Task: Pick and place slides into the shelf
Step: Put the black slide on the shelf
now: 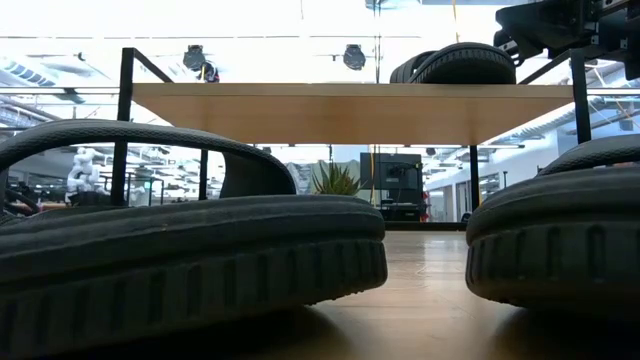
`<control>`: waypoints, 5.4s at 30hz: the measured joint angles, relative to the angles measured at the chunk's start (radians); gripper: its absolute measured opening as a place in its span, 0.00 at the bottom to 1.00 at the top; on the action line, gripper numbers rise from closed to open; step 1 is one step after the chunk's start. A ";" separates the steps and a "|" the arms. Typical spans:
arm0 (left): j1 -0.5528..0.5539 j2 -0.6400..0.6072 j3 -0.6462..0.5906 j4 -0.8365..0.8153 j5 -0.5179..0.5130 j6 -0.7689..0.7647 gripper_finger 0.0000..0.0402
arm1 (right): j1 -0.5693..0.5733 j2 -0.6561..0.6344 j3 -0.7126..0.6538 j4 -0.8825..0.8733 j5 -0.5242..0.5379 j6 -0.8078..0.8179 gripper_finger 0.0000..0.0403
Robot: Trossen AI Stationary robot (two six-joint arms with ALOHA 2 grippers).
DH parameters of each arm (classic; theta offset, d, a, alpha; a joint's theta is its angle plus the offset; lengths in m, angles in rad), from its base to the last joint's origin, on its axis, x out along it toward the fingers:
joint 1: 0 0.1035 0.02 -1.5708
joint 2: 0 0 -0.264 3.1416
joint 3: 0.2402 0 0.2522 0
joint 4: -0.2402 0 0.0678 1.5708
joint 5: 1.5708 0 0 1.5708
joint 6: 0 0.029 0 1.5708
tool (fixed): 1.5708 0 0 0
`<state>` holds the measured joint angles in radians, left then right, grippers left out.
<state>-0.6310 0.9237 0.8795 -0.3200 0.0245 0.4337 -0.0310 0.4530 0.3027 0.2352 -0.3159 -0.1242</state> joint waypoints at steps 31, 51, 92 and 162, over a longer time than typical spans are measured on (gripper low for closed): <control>0.622 0.531 1.014 -1.034 0.377 -0.010 0.00 | 0.000 0.023 0.000 0.020 0.003 -0.035 0.00; 0.813 0.877 1.158 -1.250 0.678 0.032 0.00 | 0.000 0.035 0.000 0.048 0.003 -0.034 0.00; 0.910 1.054 1.022 -1.207 0.839 0.081 0.00 | 0.000 0.040 0.000 0.080 0.000 -0.019 0.00; 0.821 0.940 0.956 -0.973 0.351 -0.040 0.76 | 0.000 0.040 0.000 0.082 -0.001 -0.006 0.00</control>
<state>0.1902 1.8641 1.8355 -1.2925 0.3759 0.3932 -0.0307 0.4934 0.3031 0.3172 -0.3168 -0.1306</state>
